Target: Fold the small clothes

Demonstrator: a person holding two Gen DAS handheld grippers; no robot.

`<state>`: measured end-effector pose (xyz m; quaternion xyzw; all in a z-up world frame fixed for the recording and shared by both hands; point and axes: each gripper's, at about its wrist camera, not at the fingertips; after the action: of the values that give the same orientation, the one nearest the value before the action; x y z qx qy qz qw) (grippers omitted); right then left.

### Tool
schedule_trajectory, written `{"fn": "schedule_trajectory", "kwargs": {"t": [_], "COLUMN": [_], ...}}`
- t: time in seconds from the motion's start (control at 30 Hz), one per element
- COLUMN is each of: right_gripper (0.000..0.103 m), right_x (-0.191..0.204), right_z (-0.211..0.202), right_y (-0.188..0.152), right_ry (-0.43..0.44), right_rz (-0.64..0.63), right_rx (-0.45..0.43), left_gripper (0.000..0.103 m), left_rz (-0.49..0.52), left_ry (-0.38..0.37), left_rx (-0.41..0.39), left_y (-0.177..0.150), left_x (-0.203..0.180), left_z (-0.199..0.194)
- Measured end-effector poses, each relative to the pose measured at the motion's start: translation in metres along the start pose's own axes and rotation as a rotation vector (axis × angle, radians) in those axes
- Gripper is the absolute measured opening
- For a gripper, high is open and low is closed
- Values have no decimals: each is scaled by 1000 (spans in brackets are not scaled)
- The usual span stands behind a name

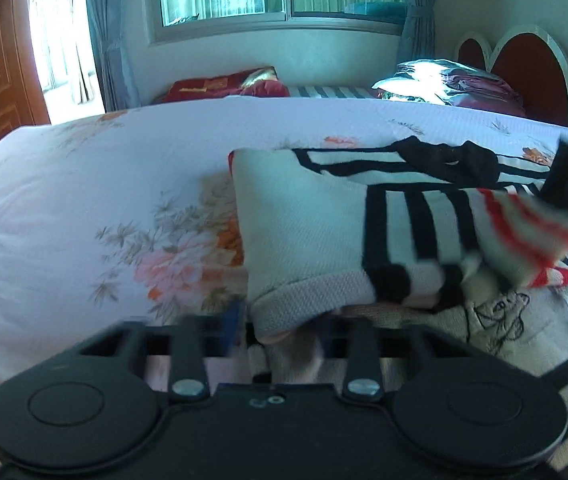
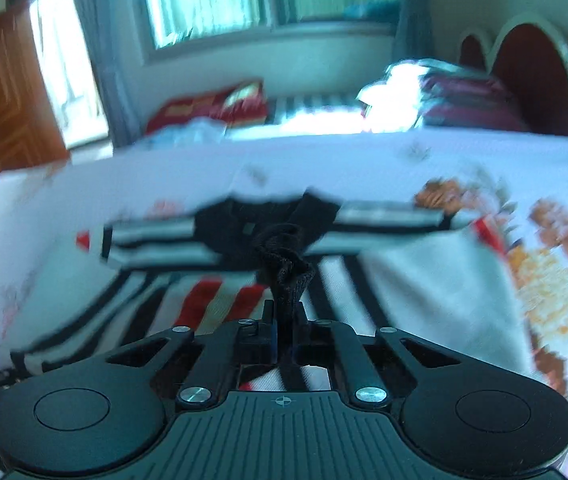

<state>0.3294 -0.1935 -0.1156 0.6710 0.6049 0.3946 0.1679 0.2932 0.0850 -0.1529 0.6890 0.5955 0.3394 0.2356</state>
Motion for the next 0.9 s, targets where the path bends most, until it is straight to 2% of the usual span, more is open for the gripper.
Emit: {"fn": "schedule_trajectory", "kwargs": {"t": [0.07,0.1,0.13,0.2,0.3,0.37,0.4,0.47,0.5,0.53,0.57,0.6,0.63,0.67,0.83,0.87,0.9], "right_gripper": [5,5,5,5,6,6,7,21,35,55,63,68,68,67,67,65,55], "right_x": [-11,-18,-28,-41,-46,-52,-57,-64,-67,-70,-74,-78,-82,-84,-89,-88,-87], "right_z": [-10,-9,-3,7,20,26,21,15,11,7,2,-3,-6,-8,7,10,13], "right_y": [7,8,9,3,-11,-15,-15,-11,-11,-10,-9,-7,-6,-4,-3,-3,-3], "right_ry": [-53,-82,-85,-84,-120,-123,-109,-86,-85,-83,-81,-79,-77,-74,-69,-63,-57], "right_rz": [-13,-18,-3,44,28,44,63,91,90,88,94,105,113,119,157,164,166], "right_rx": [-64,-68,-28,37,94,125,113,111,107,102,93,79,71,74,112,115,116], "left_gripper": [21,21,19,18,18,21,22,29,32,40,51,58,66,68,64,64,63], "left_rz": [2,21,40,14,-48,-48,-43,-48,-52,-57,-66,-76,-86,-97,-224,-239,-247], "left_ry": [0,-3,3,-9,-37,-58,-66,-97,-105,-114,-130,-133,-123,-116,-162,-165,-163], "left_rx": [-20,-35,-34,-10,9,22,31,52,79,103,107,94,74,58,50,49,49], "left_y": [1,0,0,-2,-4,-3,-2,-1,1,2,3,4,5,7,30,36,41], "left_x": [-3,-6,-9,-8,1,5,7,14,17,21,26,31,35,39,50,50,48], "left_z": [-2,-4,-4,1,5,4,2,-2,-5,-8,-12,-19,-25,-30,-16,-8,0]}}
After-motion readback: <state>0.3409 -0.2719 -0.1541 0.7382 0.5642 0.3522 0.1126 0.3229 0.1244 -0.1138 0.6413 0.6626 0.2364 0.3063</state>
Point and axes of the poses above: each gripper's, at about its wrist camera, not at the fingertips, and z roughly the way its jaws point, x to its left, y to its top, and after that the axes turned 9 degrees about z, right-handed
